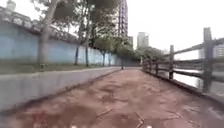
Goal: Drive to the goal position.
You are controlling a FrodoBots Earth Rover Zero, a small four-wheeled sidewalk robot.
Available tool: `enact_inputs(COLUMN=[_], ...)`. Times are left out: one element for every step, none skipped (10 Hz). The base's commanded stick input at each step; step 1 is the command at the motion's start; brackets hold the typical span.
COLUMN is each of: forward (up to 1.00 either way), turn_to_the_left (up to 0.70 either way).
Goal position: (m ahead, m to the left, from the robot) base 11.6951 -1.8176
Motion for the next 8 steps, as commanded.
enact_inputs(forward=[0.00,0.00,0.00,0.00,0.00,0.00,0.00,0.00], turn_to_the_left=[-0.17,0.00,0.00,0.00,0.00,0.00,0.00,0.00])
